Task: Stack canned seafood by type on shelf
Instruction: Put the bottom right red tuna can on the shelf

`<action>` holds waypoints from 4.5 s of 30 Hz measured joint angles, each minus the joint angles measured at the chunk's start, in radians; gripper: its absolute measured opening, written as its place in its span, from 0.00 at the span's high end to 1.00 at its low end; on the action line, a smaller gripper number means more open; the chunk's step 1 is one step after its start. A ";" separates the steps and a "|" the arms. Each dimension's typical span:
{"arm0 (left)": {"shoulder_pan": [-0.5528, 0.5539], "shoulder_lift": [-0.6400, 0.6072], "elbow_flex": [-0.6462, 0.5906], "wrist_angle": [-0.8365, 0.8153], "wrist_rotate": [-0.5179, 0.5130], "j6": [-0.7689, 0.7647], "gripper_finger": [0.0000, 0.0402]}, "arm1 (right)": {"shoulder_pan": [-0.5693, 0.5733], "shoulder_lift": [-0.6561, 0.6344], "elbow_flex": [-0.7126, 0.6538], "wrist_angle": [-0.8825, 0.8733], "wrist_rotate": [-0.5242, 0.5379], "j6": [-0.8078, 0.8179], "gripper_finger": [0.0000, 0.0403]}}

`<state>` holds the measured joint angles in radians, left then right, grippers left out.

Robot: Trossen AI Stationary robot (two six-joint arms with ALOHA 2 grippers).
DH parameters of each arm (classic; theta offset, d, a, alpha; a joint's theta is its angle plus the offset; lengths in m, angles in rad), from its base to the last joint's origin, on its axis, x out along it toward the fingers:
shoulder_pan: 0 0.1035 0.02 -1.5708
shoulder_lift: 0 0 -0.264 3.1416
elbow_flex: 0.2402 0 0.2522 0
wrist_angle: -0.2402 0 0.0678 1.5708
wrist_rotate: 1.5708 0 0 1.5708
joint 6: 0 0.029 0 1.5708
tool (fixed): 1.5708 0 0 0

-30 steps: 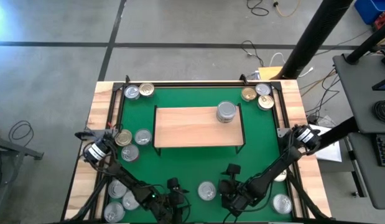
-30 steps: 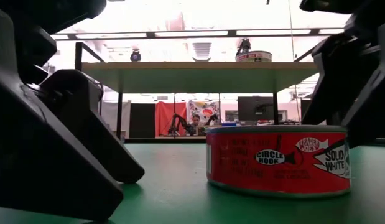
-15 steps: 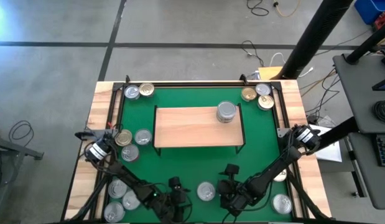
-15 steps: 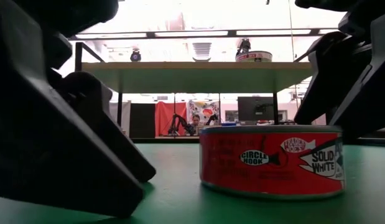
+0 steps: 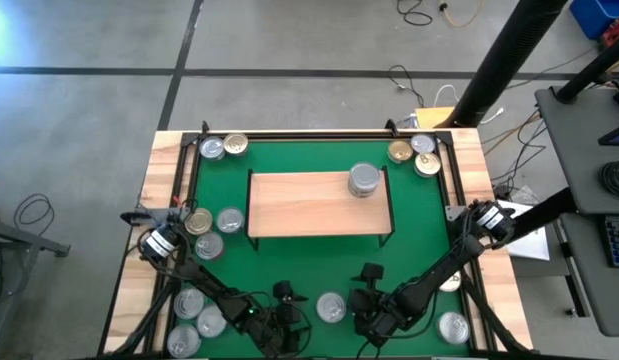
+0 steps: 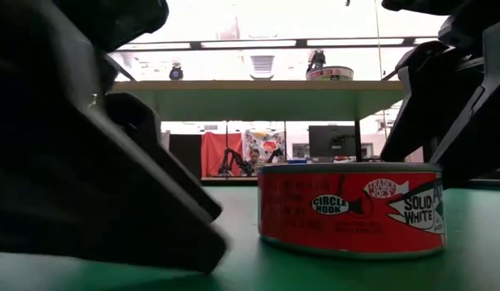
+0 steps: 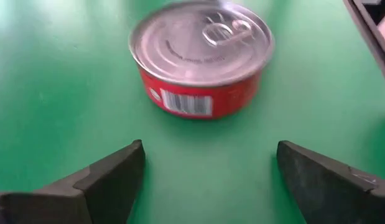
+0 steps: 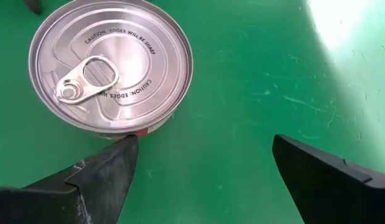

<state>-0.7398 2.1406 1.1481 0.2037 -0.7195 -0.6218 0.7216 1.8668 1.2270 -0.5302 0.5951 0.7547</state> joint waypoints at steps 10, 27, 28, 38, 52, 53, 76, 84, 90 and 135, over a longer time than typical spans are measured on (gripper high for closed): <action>0.004 0.075 0.000 0.186 -0.047 0.043 0.12 | 0.000 0.000 0.002 0.166 -0.016 -0.052 0.10; 0.005 0.080 0.001 0.212 -0.056 0.078 0.12 | 0.004 0.041 0.084 -0.126 -0.049 -0.017 0.10; 0.004 0.080 0.001 0.213 -0.057 0.078 0.12 | 0.002 0.054 0.085 -0.115 -0.038 -0.030 0.10; 0.013 0.112 0.001 0.314 -0.056 0.112 0.10 | -0.006 0.175 0.158 0.114 -0.045 -0.188 0.10; 0.032 0.138 0.001 0.457 -0.022 0.287 0.05 | -0.009 0.202 0.217 0.110 -0.057 -0.251 0.10; 0.034 0.138 0.001 0.464 -0.020 0.301 0.05 | -0.009 0.200 0.217 0.110 -0.061 -0.253 0.10; 0.076 0.140 0.001 0.543 0.104 0.293 0.00 | -0.013 0.197 0.217 0.118 -0.107 -0.259 0.10; 0.087 0.140 0.000 0.555 0.112 0.335 0.00 | -0.018 0.196 0.217 0.116 -0.104 -0.262 0.10; 0.091 0.139 0.000 0.565 0.113 0.357 0.00 | -0.023 0.196 0.217 0.112 -0.128 -0.247 0.10; 0.161 -0.556 -0.091 -0.049 0.053 0.550 0.08 | -0.036 -0.307 0.223 -0.175 0.060 -0.237 0.05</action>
<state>-0.5784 1.5841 1.0567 0.1549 -0.6667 -0.0715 0.6851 1.5598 1.4502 -0.7048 0.6547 0.5181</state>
